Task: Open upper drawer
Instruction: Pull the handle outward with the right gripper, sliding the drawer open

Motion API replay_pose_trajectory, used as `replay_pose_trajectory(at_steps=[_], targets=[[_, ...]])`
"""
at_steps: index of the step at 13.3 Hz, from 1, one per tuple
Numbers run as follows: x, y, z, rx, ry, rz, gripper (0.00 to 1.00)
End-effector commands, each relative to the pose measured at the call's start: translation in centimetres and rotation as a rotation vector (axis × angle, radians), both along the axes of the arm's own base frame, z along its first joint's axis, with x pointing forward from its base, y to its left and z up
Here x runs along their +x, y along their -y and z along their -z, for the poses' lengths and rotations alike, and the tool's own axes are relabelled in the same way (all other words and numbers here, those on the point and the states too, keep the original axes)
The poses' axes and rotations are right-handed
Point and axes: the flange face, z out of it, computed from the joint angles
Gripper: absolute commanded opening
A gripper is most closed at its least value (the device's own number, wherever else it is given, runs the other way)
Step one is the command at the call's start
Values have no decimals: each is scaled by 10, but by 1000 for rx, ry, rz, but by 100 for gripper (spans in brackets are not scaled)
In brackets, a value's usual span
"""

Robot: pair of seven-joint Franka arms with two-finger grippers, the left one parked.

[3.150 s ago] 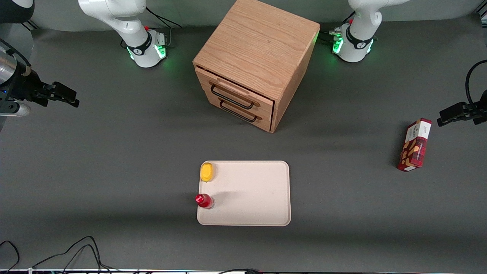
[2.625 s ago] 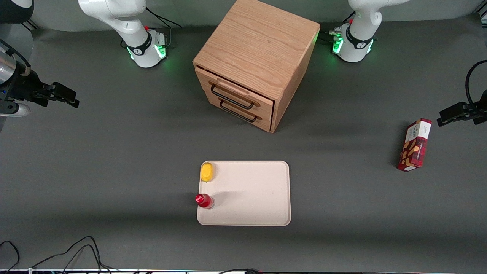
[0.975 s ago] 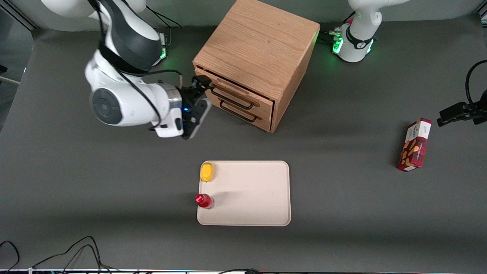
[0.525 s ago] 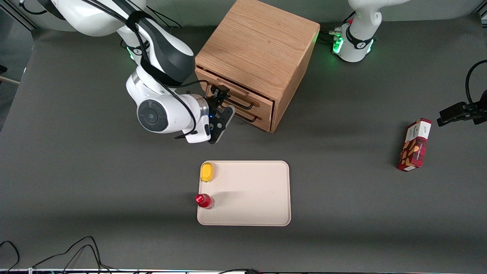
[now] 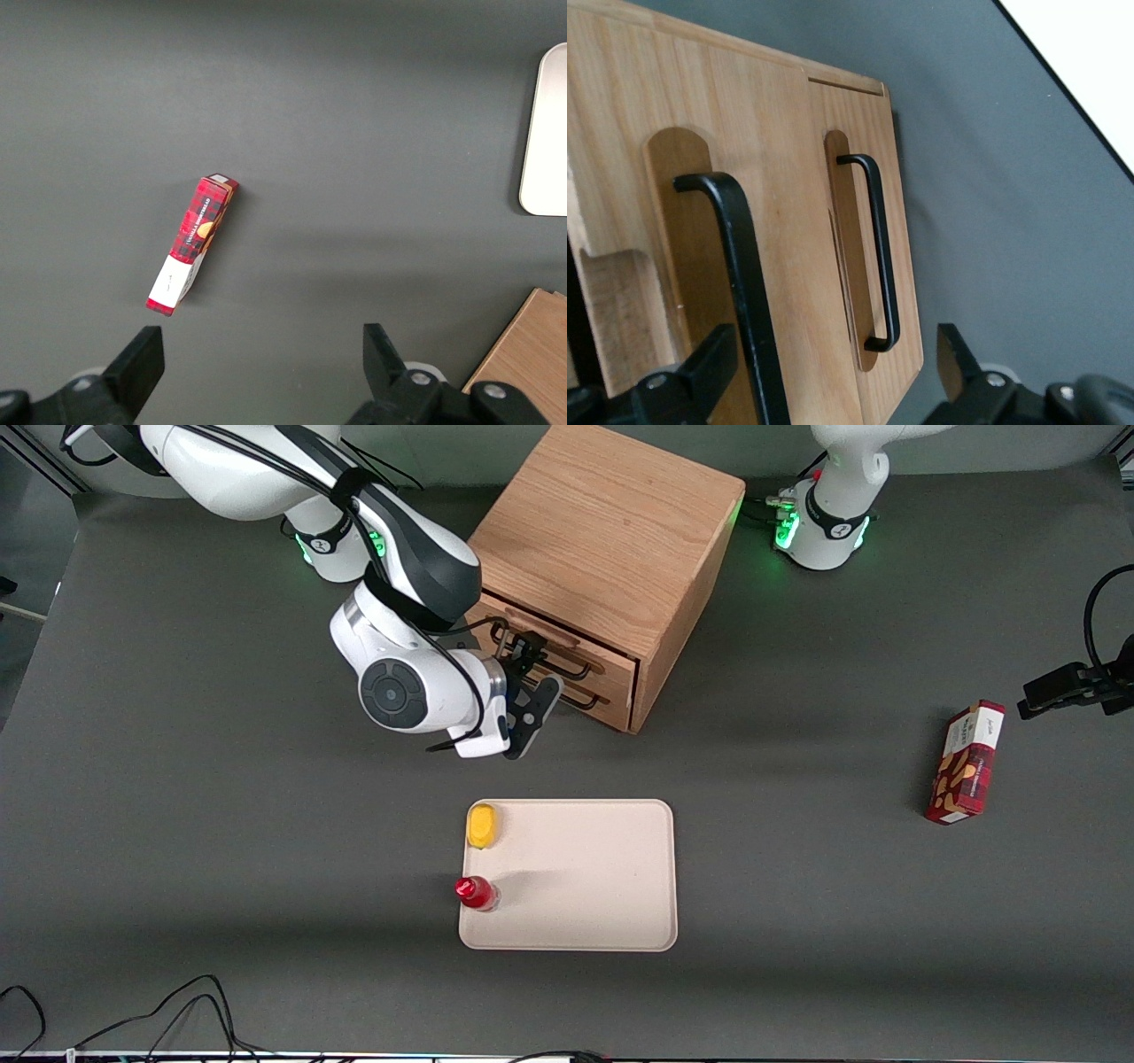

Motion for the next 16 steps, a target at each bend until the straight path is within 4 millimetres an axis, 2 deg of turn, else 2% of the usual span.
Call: replay_pose_trajectory(at_steps=[1, 6, 8, 9, 12, 16], targets=[[-3, -3, 3, -1, 29, -14, 100], [27, 14, 25, -23, 54, 2, 100], [45, 23, 26, -9, 63, 28, 100], [58, 30, 19, 3, 79, 36, 100], [87, 63, 12, 16, 98, 47, 100], [120, 103, 19, 24, 134, 26, 100]])
